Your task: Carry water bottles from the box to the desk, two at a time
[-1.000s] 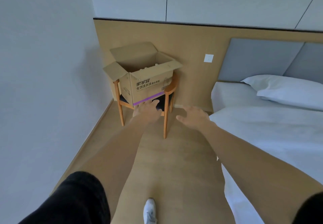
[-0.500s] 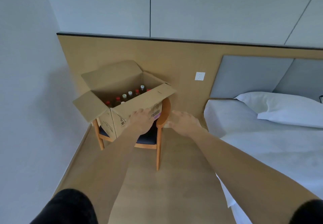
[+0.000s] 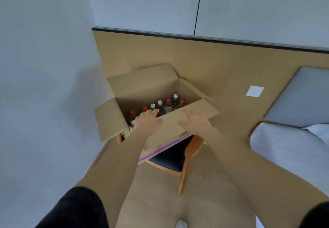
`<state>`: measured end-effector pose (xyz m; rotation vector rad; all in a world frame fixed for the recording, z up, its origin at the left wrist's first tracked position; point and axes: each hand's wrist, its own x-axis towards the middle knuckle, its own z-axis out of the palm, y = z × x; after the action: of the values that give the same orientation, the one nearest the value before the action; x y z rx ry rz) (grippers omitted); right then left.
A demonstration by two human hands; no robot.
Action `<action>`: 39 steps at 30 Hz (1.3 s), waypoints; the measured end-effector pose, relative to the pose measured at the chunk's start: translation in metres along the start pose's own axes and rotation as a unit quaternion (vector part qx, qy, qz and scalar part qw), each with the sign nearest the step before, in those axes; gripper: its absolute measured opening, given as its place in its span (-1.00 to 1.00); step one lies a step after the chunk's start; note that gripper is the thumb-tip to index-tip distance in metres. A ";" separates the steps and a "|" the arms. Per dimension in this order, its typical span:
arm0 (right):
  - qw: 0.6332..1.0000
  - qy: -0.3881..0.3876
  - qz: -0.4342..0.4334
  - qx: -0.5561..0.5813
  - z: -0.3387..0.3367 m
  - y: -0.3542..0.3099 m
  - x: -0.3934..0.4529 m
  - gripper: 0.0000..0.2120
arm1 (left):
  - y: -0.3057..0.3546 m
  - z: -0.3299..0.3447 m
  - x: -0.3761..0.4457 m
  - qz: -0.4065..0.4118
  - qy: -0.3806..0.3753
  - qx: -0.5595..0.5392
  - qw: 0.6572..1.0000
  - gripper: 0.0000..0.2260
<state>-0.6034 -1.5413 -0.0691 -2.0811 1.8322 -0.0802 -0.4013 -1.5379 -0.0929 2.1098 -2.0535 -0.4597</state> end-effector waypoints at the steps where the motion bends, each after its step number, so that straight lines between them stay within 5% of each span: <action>1: 1.000 -0.010 -0.009 0.000 -0.004 0.002 0.018 -0.37 | -0.001 0.000 0.014 -0.016 0.003 -0.001 1.000 -0.51; 11: 0.997 -0.043 -0.062 0.025 -0.013 0.028 0.153 -0.35 | -0.019 0.013 0.118 -0.119 0.000 -0.016 0.993 -0.53; 25: 0.988 -0.128 -0.085 -0.011 0.000 0.038 0.301 -0.37 | -0.044 0.055 0.254 -0.148 -0.034 -0.070 0.986 -0.54; 39: 0.969 -0.228 -0.085 -0.046 0.046 0.032 0.389 -0.37 | -0.080 0.097 0.289 -0.201 -0.107 -0.065 0.972 -0.51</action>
<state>-0.5609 -1.9107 -0.1976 -2.0948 1.4039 0.4148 -0.3550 -1.8122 -0.2404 2.4870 -1.6261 -0.8859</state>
